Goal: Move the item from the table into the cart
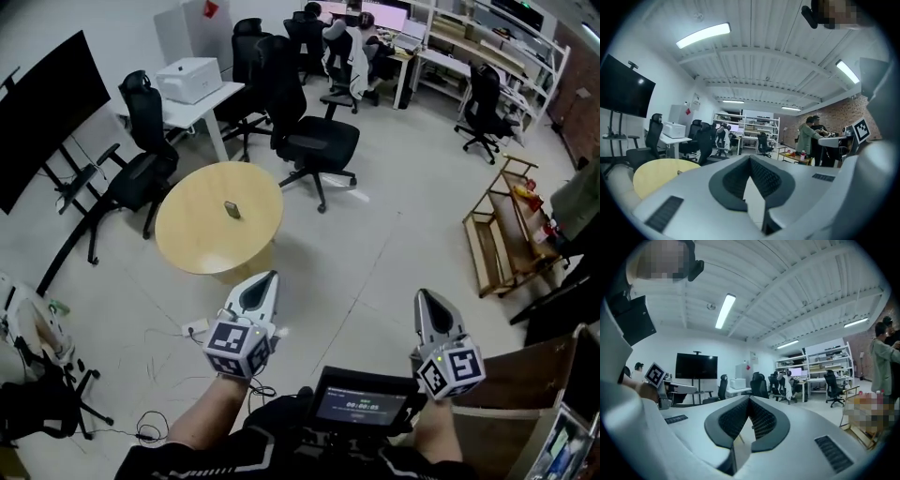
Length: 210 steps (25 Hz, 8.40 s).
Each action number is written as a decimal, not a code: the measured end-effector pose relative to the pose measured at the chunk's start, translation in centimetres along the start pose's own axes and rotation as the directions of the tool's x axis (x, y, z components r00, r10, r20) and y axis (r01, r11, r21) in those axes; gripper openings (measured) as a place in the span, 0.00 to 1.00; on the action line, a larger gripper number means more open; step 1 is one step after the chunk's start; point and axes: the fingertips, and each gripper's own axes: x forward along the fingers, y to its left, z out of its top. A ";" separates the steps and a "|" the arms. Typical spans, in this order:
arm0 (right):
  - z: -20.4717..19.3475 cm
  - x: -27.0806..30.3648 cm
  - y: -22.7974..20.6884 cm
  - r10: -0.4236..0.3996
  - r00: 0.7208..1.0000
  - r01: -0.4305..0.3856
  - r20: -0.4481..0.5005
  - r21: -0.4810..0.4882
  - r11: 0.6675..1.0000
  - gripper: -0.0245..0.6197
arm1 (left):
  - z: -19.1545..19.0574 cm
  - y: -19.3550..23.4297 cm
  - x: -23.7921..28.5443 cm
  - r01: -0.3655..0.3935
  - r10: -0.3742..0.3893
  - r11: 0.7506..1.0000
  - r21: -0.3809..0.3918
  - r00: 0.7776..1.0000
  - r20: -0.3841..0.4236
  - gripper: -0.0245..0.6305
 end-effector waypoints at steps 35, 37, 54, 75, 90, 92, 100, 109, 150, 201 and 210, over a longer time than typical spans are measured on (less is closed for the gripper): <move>-8.9 74.6 26.7 0.642 0.706 -0.667 -0.300 0.025 0.745 0.22 | -1.5 60.2 14.4 -0.656 0.632 0.731 -0.190 0.755 -0.176 0.06; -11.2 77.4 27.0 0.651 0.677 -0.685 -0.343 0.030 0.728 0.22 | -2.4 61.7 15.7 -0.672 0.642 0.706 -0.222 0.740 -0.199 0.06; -28.5 90.0 36.0 0.556 0.470 -0.742 -0.686 0.034 0.670 0.43 | -13.7 74.8 21.6 -0.650 0.551 0.710 -0.269 0.752 -0.361 0.12; -39.2 93.8 36.6 0.462 0.424 -0.686 -0.779 0.056 0.725 0.21 | -22.7 75.7 24.2 -0.643 0.451 0.702 -0.307 0.734 -0.507 0.12; -28.2 91.9 37.0 0.540 0.573 -0.622 -0.617 0.101 0.776 0.16 | -12.3 75.0 23.2 -0.575 0.490 0.789 -0.215 0.801 -0.345 0.04; -24.5 91.4 36.7 0.553 0.616 -0.605 -0.561 0.111 0.788 0.16 | -9.4 74.6 23.1 -0.552 0.486 0.805 -0.219 0.824 -0.292 0.04; -11.1 87.1 33.6 0.555 0.749 -0.560 -0.363 0.103 0.822 0.16 | 0.4 73.2 21.3 -0.476 0.461 0.869 -0.134 0.878 -0.127 0.04; -3.9 81.1 25.3 0.465 0.859 -0.466 -0.212 0.050 0.883 0.16 | 6.9 63.6 27.2 -0.225 0.223 0.968 -0.108 0.974 -0.037 0.04; 4.5 -17.3 -24.8 -0.930 0.368 0.928 0.004 0.060 0.368 0.16 | 2.8 -45.2 30.4 0.998 -0.986 0.062 0.009 0.063 -0.154 0.04; -5.7 -93.3 -5.8 -0.708 -0.248 0.920 -0.661 0.068 -0.385 0.16 | -8.3 -100.5 -28.9 0.572 -0.496 -0.812 -0.117 -0.782 -0.377 0.04; -11.2 -94.8 -7.1 -0.543 -0.111 0.918 -0.832 0.124 -0.378 0.16 | -9.8 -102.8 -29.5 0.575 -0.487 -0.809 -0.122 -0.772 -0.409 0.04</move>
